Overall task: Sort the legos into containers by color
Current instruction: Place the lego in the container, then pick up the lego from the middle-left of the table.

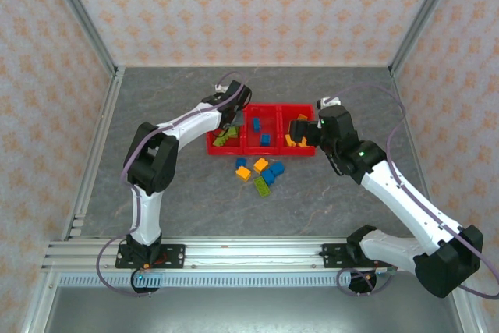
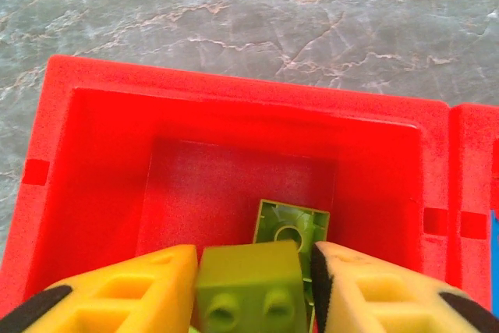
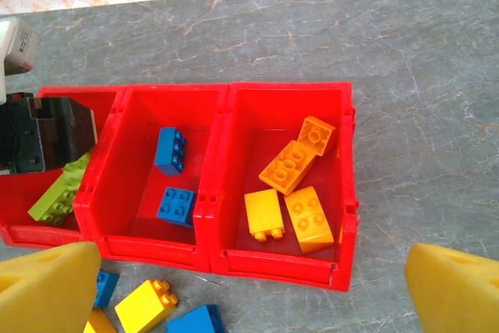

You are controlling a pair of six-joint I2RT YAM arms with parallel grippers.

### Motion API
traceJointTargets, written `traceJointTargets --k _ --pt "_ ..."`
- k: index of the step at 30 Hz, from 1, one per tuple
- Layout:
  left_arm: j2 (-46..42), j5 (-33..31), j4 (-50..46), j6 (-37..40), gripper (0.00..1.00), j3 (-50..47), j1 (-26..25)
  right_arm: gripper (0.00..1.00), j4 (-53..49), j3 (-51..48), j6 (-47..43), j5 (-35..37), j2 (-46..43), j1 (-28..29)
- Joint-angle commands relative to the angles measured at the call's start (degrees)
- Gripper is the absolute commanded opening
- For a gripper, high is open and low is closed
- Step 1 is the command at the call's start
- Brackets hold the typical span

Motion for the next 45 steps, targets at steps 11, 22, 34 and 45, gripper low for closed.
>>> traceJointTargets --k 11,22,34,45 --pt "-9.99 3.30 5.99 -0.31 0.57 -6.59 0.21 1.00 0.52 0.92 -0.49 1.34 0.50 0.30" --pt "-26.81 5.42 9.44 -5.30 0.76 -21.21 -4.49 1.00 0.74 1.88 0.43 0.08 3.09 0.30" --pt "-31.34 0.04 11.93 -25.40 0.99 -34.27 -22.40 1.00 2.40 2.59 1.79 -3.79 5.87 0.30" --pt "-17.51 -3.89 6.17 -37.43 0.90 -27.01 -32.77 0.99 2.59 0.81 2.16 -3.73 4.18 0.30"
